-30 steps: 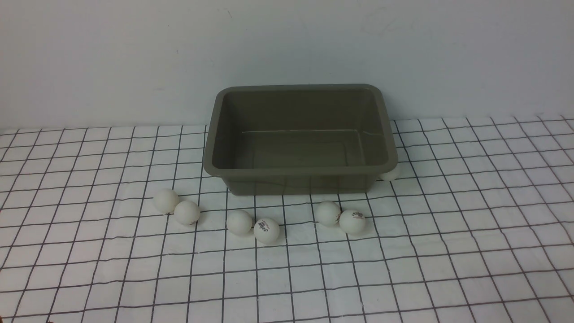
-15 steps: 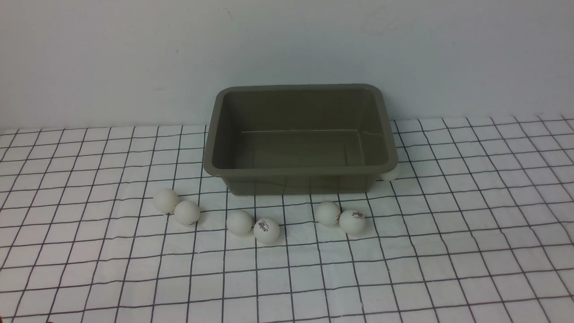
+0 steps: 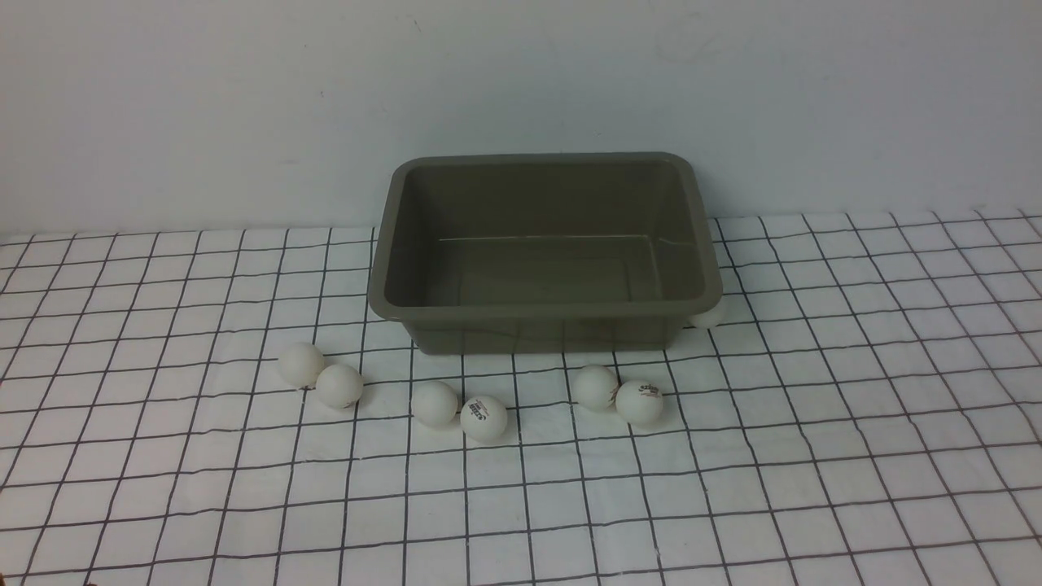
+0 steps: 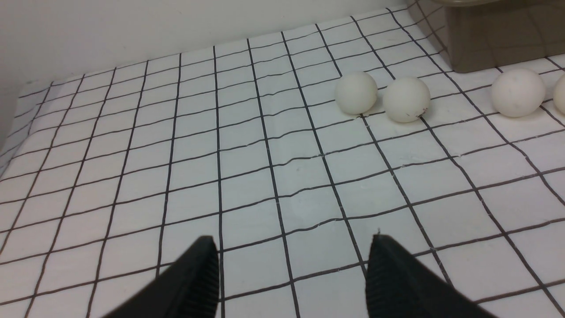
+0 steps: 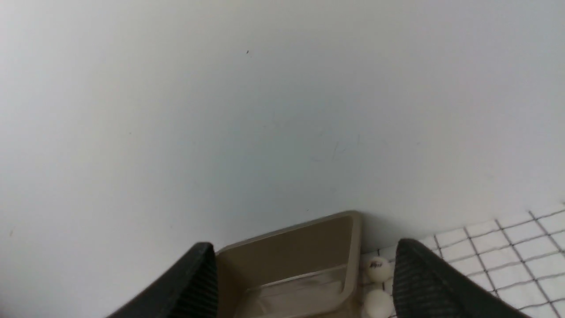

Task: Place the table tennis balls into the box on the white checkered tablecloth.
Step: 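Reach for and grasp a ping pong ball on the table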

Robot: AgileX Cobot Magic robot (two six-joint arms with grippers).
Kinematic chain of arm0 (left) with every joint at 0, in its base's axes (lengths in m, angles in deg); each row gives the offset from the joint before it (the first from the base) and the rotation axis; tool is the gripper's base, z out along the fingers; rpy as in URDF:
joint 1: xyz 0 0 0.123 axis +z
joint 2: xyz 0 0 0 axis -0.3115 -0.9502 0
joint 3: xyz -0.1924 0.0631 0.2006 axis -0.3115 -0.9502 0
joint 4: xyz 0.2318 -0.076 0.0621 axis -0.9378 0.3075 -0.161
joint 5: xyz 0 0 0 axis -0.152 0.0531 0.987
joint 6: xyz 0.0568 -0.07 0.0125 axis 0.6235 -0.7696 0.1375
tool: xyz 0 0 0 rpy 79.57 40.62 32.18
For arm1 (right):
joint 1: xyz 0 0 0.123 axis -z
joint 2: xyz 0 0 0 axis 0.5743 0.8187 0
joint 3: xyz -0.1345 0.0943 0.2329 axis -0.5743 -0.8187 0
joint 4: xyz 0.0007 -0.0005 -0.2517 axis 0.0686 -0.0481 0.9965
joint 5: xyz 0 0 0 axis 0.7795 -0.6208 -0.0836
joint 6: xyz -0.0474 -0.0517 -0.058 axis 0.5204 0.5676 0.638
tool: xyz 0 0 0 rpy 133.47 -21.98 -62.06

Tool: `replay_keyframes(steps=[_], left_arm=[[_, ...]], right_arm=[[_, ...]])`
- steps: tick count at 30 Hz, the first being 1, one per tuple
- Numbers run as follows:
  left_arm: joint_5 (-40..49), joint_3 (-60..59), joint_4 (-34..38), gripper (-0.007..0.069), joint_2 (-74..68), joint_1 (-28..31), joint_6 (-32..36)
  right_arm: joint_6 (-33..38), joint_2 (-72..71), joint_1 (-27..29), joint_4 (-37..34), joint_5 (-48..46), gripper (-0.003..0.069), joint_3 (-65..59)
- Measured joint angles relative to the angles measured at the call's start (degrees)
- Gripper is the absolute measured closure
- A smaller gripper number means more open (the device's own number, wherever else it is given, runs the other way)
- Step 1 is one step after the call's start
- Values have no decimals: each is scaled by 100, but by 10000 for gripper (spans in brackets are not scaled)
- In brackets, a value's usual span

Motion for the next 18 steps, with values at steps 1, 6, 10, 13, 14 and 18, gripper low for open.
replay_keyframes(steps=[1,6,10,13,14,18], left_arm=[[0,0,0,219,0,0,0],[0,0,0,219,0,0,0],[0,0,0,219,0,0,0],[0,0,0,219,0,0,0],[0,0,0,219,0,0,0],[0,0,0,219,0,0,0]], right_arm=[[116,108,0,-138,-51,177,0],[1010,741,0,-549,-505,177,0],[1734,1381,0,-618,-755,177,0],[1976,1786,0,-632,-728,177,0],[2026,1926,0,-637,-664,177,0],[2147,2173,0,-695,-621,177,0]])
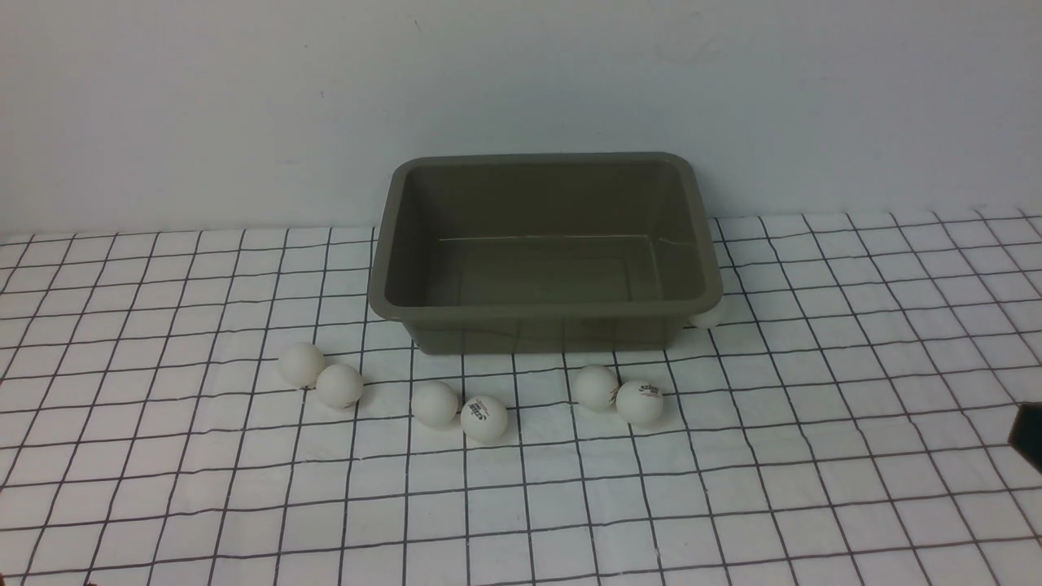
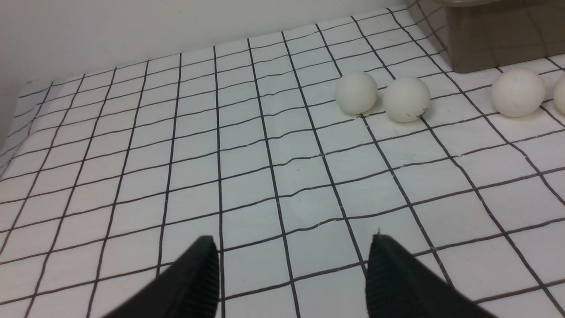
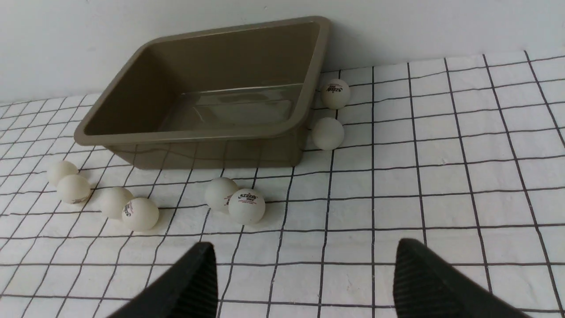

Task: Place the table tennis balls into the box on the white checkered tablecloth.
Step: 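Reach for and grasp a ping pong ball on the table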

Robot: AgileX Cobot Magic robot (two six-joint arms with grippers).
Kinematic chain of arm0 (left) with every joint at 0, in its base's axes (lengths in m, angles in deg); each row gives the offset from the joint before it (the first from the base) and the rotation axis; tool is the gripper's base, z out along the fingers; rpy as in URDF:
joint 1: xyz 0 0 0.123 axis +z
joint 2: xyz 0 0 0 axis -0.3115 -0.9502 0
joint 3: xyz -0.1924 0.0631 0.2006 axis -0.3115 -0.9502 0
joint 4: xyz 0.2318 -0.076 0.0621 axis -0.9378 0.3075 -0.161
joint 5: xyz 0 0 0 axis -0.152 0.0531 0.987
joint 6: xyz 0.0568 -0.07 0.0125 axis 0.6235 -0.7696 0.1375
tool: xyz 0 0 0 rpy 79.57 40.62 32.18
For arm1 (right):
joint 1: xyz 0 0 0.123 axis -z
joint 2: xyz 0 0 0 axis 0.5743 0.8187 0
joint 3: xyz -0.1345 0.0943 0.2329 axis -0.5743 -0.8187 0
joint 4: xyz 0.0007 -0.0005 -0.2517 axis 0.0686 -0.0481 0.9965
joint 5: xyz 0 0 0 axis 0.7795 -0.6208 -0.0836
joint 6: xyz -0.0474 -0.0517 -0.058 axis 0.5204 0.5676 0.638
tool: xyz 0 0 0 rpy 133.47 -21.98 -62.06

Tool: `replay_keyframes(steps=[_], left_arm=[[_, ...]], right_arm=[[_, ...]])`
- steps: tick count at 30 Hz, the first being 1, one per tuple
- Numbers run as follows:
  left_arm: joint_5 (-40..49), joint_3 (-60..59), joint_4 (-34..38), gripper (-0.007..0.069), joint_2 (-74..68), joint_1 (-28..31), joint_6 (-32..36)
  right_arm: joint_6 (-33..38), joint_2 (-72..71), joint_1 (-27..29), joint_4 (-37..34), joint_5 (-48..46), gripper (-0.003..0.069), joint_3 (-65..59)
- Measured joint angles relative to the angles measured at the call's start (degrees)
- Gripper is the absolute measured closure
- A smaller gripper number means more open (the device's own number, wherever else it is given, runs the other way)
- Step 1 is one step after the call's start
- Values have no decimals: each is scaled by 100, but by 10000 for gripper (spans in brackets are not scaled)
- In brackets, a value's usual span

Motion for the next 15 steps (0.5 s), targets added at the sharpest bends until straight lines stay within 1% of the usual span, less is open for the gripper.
replay_keyframes(steps=[3,5,10,12,15], left_arm=[[0,0,-21,219,0,0,6],[-6,0,-216,219,0,0,138],[-112,-5,-413,219,0,0,252],[-208,-5,-354,219,0,0,215],[-557,-5,96,219,0,0,-38]], right_arm=[[355,28,0,-64,-12,177,0],[680,28,0,-64,-12,177,0],[1019,28,0,-64,-167,177,0],[1060,28,0,-32,-238,177,0],[1065,28,0,45,-249,177,0]])
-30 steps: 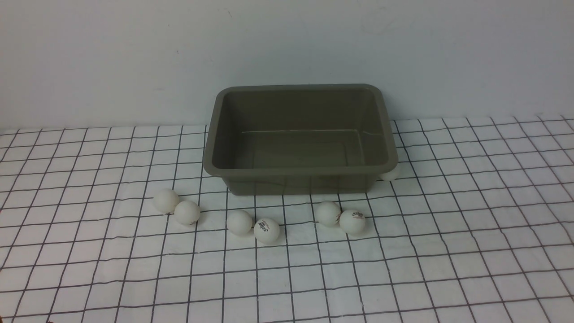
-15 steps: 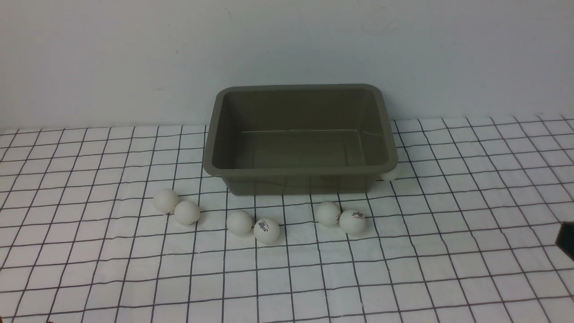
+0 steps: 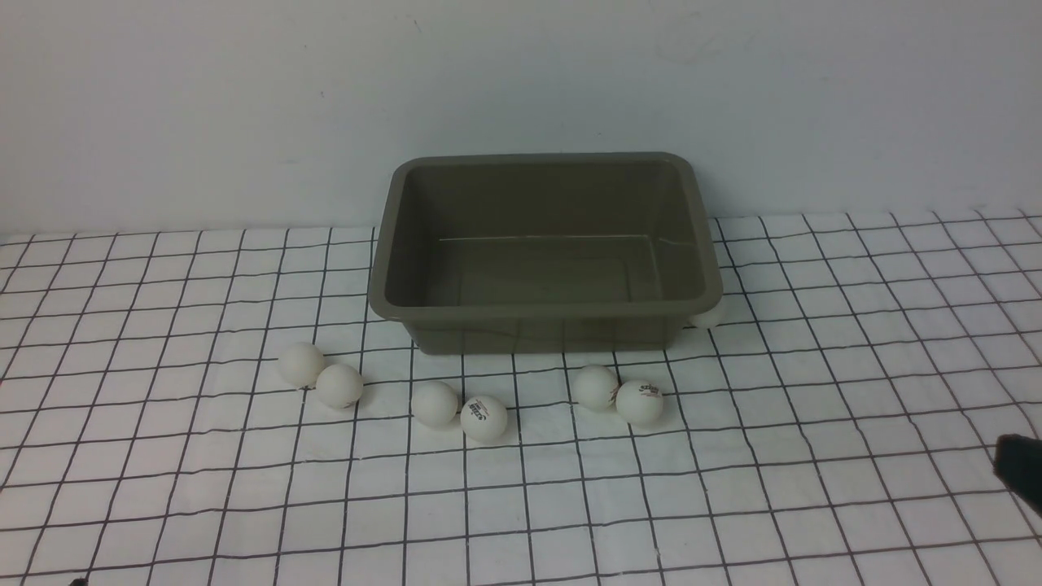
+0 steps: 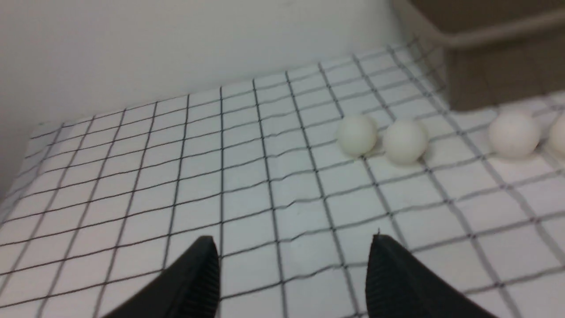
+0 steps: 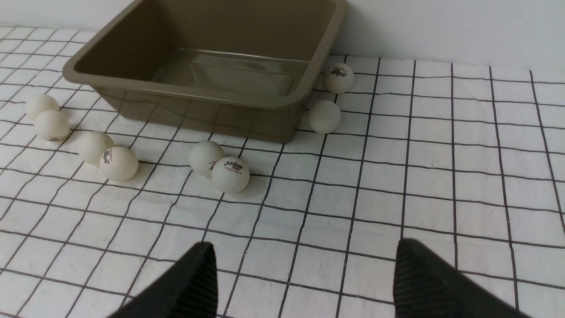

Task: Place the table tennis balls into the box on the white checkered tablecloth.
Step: 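Reach for and grasp a ping pong ball on the table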

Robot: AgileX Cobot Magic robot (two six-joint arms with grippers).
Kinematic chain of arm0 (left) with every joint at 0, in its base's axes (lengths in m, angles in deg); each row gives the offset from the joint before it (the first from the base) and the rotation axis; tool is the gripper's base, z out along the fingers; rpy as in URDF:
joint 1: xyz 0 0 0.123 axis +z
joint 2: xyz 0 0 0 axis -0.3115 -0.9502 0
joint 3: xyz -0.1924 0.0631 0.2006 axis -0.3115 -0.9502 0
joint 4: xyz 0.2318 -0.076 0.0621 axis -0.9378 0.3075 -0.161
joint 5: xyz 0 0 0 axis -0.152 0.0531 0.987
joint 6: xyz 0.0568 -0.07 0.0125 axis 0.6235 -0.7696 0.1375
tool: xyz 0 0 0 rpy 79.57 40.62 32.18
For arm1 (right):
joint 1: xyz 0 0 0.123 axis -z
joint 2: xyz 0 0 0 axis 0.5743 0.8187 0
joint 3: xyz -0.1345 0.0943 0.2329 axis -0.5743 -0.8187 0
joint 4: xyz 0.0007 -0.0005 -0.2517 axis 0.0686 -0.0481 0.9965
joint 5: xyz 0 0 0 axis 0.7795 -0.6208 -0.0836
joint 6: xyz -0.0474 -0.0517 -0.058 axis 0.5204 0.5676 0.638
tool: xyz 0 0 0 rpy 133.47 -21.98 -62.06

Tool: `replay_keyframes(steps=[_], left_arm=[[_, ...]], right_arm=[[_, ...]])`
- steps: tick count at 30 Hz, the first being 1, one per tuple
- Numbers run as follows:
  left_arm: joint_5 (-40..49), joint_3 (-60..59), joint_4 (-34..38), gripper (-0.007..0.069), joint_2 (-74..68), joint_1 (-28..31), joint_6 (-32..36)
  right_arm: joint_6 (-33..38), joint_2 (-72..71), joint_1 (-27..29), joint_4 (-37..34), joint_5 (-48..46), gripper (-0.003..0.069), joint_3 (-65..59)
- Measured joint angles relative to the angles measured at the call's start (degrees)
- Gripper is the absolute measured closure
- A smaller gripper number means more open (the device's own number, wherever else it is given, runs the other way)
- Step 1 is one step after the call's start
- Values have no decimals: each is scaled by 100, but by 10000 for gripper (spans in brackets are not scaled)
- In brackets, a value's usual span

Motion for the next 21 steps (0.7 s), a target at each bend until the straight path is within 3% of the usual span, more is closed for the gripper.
replay_keyframes(steps=[6,11,19,21], left_arm=[[-1054,0,1252,219,0,0,-607],[-1731,0,1825,219,0,0,-719],[-1757,0,1939,219,0,0,-878],[-1385,120,1944,219,0,0,-936]], right_arm=[[10,0,0,25,-95,177,0],[10,0,0,19,-107,177,0],[63,0,0,86,-188,177,0],[124,0,0,108,-215,177,0]])
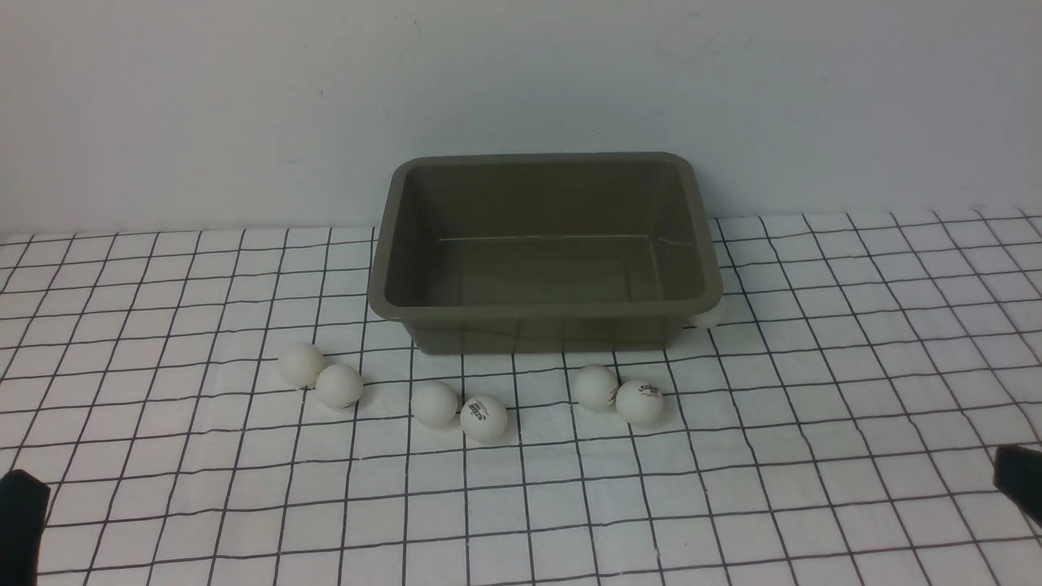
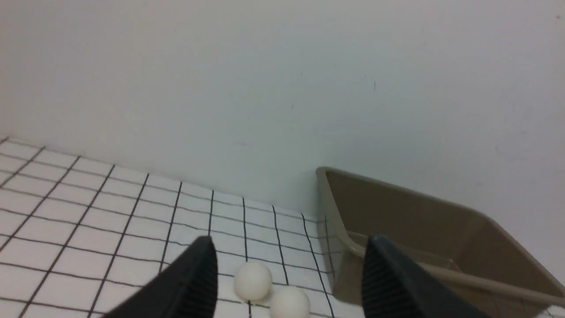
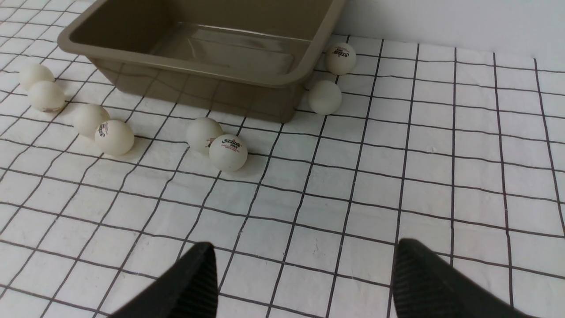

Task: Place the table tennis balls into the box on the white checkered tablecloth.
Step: 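Reach for and grasp a ping pong ball on the table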

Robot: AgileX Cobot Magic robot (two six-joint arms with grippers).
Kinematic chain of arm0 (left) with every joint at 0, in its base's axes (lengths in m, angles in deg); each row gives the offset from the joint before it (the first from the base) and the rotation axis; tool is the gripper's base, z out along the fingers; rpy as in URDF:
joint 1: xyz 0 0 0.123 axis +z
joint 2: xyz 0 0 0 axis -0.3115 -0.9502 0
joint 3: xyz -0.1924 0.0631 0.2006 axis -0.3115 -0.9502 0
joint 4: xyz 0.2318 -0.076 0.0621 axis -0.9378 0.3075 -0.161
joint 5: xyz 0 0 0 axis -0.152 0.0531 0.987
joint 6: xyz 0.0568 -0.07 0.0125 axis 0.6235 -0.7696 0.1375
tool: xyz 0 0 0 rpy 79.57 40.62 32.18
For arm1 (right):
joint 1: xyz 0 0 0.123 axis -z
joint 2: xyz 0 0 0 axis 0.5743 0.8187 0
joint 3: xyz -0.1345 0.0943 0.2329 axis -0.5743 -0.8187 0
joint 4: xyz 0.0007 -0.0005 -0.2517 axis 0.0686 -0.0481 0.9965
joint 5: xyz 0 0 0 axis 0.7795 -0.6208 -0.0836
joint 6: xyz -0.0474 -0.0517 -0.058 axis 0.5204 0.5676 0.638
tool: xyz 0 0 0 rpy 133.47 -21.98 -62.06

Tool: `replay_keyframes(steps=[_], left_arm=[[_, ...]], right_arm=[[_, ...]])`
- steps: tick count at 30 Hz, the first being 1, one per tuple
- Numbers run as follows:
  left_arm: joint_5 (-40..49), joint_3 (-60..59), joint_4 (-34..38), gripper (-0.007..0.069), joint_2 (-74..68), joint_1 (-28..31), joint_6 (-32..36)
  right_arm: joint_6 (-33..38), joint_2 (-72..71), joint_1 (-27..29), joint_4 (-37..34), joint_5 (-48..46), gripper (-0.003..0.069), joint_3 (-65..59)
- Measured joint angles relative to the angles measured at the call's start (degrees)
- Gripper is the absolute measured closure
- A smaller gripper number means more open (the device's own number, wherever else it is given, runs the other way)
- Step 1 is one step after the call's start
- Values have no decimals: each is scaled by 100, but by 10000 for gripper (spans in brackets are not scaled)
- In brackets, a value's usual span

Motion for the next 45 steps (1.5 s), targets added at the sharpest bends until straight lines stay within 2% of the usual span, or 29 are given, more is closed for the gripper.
replay_keyframes(steps=[6,14,20,26,31,34,38,41,43,45], left_arm=[[1450,960,-74,219,-339,-5,303],[2457,1983,27,200,-1408,-4,1426],[2657,2066,292,158,-1741,-4,1928],[2704,2066,391,153,-1778,-4,2221],[2704,2066,647,153,-1778,-4,2266],[2704,2066,665,153,-1778,-4,2286],[2704,2066,665,153,-1778,-4,2322],[2704,2066,665,153,-1778,-4,2392],[2704,2066,665,153,-1778,-4,2455],[2704,2066,665,153,-1778,-4,2492]], right_arm=[[59,7,0,32,-17,177,0],[313,320,0,38,-51,177,172],[316,1596,0,-49,-335,177,1231],[1232,3183,0,-69,50,177,2154],[993,4442,60,-138,41,177,2419],[667,5009,351,-152,30,177,2465],[587,5232,1094,46,131,177,2476],[1085,5232,1459,-20,219,177,2489],[1906,5232,1498,-413,224,177,2489],[3298,5232,1485,-1432,185,177,2489]])
